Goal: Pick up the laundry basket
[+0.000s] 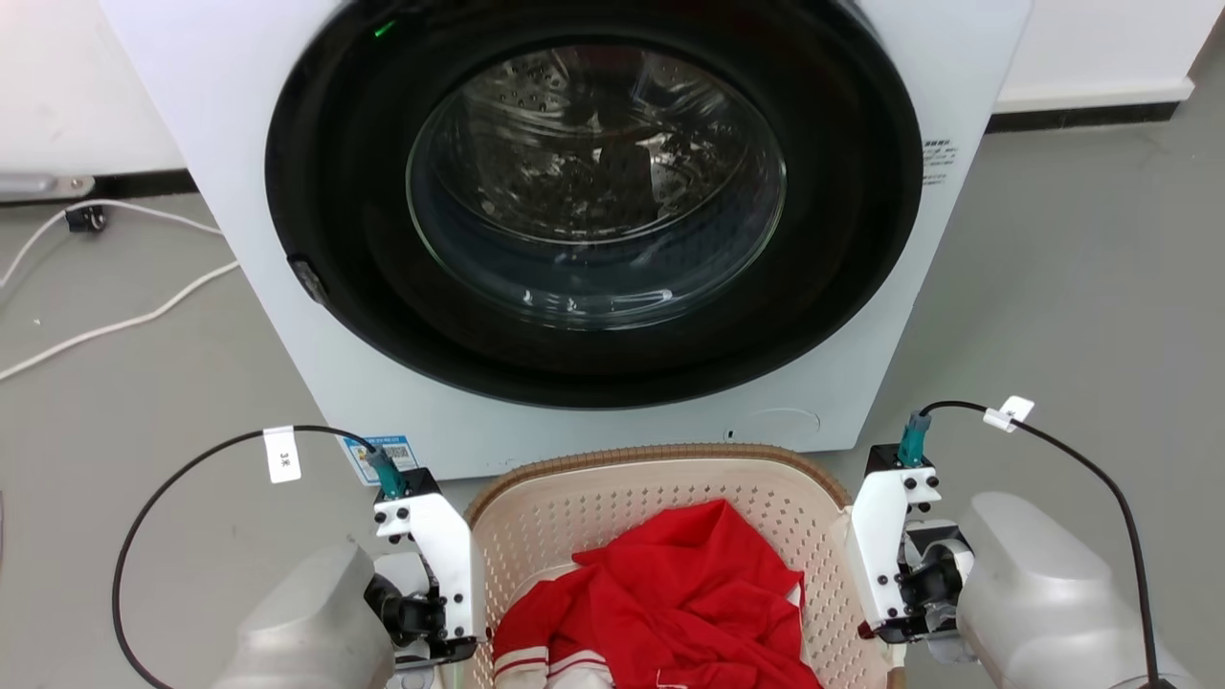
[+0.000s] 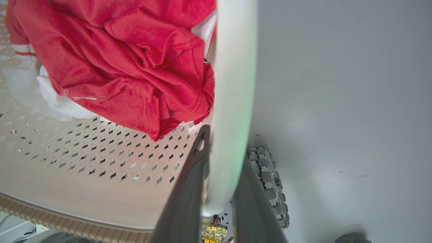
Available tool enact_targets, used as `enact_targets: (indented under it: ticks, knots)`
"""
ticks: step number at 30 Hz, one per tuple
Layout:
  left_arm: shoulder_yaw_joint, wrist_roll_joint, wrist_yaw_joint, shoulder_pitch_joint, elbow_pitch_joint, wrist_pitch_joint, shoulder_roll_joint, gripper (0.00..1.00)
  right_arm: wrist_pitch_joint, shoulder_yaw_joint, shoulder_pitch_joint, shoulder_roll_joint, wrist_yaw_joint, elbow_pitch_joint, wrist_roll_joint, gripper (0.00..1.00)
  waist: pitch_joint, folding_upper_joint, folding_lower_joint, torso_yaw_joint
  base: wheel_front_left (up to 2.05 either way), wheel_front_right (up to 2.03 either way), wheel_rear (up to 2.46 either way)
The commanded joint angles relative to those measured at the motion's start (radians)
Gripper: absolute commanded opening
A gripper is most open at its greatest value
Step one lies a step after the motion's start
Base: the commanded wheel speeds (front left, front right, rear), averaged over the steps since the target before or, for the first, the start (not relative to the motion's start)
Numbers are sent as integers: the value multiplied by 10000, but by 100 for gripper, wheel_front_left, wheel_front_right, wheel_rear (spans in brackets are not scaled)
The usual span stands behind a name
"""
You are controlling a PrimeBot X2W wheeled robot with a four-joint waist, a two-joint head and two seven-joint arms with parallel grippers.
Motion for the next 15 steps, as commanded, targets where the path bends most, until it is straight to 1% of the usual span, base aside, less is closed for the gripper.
enact_targets:
  ticks: [1, 7, 15]
  knots:
    - [-19, -66, -53, 58, -4, 6, 56, 0, 82, 5, 126, -146, -15, 35, -163, 0, -129, 0, 2, -3, 0, 0, 0]
    - [-67, -168, -53, 259, 35, 87, 39, 0, 278, -198, 346, -57, -14, 38, -331, 0, -359, 0, 2, -10, 0, 0, 0]
    - [-129, -278, -53, 320, 26, -3, 24, 0, 325, -497, 482, 76, -12, 35, -581, 0, -373, 0, 2, 31, 0, 0, 0]
